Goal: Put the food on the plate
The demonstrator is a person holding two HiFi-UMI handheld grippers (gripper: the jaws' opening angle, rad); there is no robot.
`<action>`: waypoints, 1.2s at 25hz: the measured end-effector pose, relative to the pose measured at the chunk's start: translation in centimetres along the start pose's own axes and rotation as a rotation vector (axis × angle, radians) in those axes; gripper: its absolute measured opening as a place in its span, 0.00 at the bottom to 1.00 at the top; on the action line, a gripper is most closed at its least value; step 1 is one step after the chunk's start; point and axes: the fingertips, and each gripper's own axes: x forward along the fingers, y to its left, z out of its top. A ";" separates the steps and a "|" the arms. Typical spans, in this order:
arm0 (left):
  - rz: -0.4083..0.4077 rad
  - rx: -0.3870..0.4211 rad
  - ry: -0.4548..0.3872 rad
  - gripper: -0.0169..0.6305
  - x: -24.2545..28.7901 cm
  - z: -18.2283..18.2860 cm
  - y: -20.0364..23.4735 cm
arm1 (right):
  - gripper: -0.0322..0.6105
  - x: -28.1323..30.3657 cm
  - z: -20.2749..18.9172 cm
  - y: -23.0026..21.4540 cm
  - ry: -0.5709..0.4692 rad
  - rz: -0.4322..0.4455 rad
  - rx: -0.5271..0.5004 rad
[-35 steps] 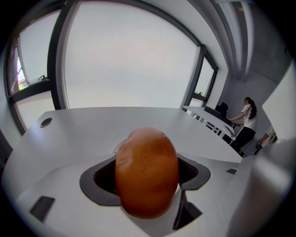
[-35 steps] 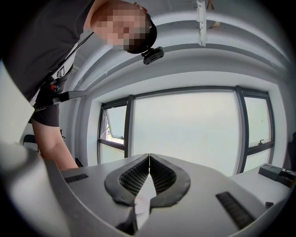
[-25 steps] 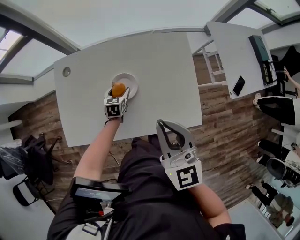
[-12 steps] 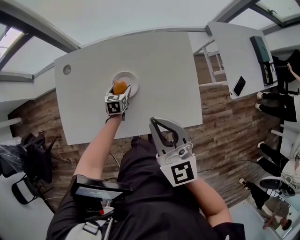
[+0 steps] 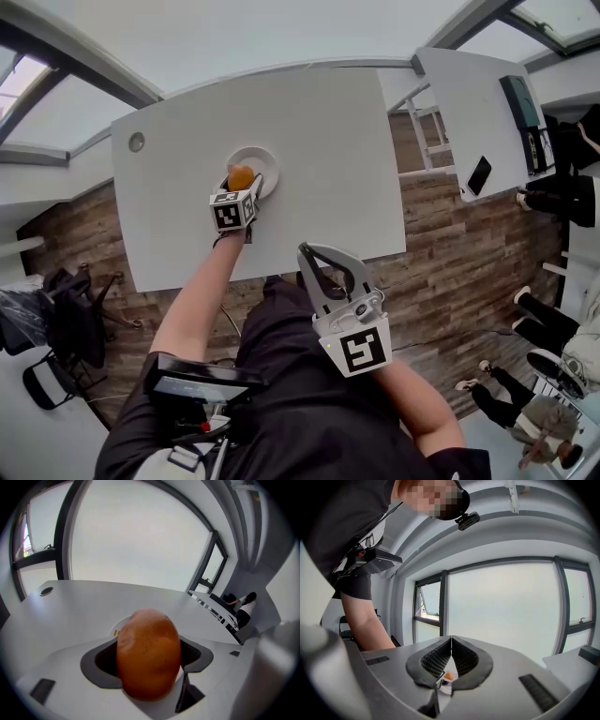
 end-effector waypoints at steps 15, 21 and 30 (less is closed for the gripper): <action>-0.044 -0.023 -0.026 0.53 -0.2 0.0 -0.6 | 0.06 -0.6 0.0 1.0 0.002 0.021 0.007; -0.042 -0.005 -0.036 0.53 -0.4 0.5 -0.3 | 0.06 -1.1 0.0 0.9 0.007 0.000 0.002; -0.060 -0.004 -0.044 0.53 -0.6 1.0 -0.5 | 0.06 -0.8 0.1 1.1 0.011 -0.012 -0.006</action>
